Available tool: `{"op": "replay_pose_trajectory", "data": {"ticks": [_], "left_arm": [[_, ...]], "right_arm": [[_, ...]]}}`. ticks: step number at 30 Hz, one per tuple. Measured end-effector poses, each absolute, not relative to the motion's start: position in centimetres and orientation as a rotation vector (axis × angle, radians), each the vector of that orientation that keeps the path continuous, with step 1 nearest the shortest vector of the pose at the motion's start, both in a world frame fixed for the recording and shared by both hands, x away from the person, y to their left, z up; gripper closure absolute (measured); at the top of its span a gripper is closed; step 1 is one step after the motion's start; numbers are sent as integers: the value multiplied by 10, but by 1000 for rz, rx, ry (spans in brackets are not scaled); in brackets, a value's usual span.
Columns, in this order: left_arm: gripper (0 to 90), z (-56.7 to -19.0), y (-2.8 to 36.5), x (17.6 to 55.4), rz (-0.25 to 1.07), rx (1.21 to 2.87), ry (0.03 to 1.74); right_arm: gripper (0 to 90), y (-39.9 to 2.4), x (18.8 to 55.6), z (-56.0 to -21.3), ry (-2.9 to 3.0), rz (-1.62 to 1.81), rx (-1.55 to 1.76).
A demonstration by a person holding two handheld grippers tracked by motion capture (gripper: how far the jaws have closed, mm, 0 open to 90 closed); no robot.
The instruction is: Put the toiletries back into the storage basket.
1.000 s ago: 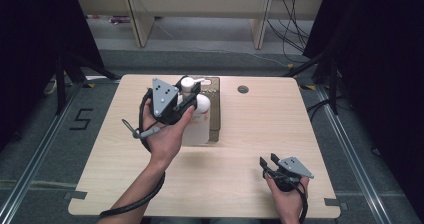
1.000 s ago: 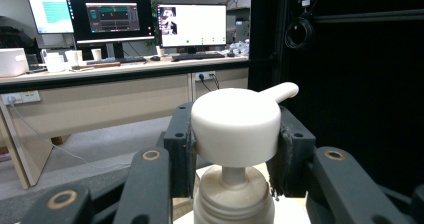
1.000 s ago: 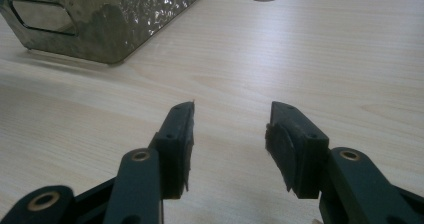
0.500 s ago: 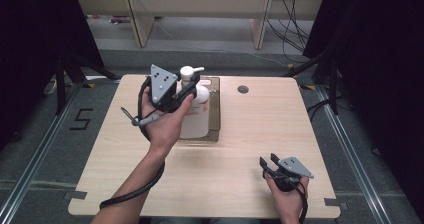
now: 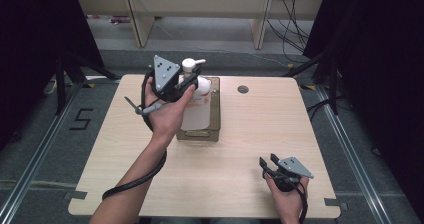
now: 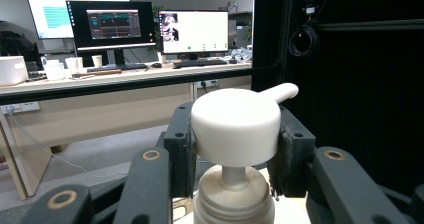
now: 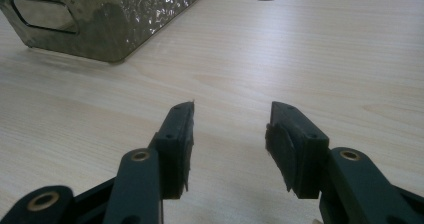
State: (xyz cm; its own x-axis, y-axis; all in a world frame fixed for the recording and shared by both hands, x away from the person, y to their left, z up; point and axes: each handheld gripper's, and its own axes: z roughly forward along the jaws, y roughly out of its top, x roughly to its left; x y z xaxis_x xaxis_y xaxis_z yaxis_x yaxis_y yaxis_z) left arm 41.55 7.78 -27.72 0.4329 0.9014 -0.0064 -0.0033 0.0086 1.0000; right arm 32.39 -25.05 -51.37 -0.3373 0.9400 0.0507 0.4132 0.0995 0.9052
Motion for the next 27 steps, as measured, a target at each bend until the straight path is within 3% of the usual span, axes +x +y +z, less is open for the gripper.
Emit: {"op": "replay_pose_trajectory", "data": {"ticks": [27], "left_arm": [[589, -298, 82, 451, 872, 1411, 879]], "right_arm": [[534, -249, 322, -513, 1826, 1192, 1324]]}}
